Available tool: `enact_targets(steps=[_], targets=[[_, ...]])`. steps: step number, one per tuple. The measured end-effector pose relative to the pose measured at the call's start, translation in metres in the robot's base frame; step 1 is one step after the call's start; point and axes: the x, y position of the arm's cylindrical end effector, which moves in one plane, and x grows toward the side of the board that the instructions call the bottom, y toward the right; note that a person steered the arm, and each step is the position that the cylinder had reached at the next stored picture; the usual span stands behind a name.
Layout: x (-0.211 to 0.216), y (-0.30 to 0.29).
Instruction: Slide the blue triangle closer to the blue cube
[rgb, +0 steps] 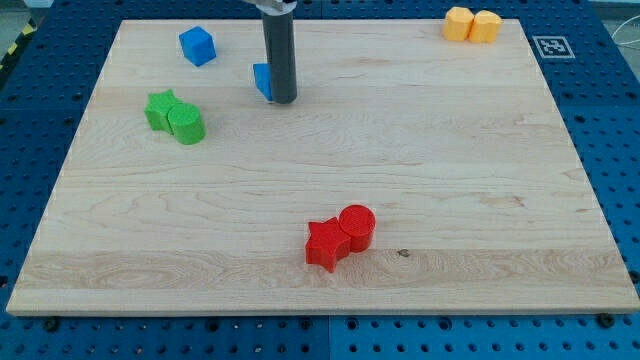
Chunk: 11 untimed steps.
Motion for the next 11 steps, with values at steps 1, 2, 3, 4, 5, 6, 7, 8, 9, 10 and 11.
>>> enact_targets(steps=[1,2,3,4,5,6,7,8,9,10,11], targets=[[-0.001,-0.021],[-0.013,-0.049],[-0.029,-0.044],[-0.031,-0.018],[-0.03,0.014],[-0.038,0.039],[-0.046,0.019],[-0.045,-0.033],[-0.062,-0.052],[-0.065,-0.049],[-0.065,-0.05]])
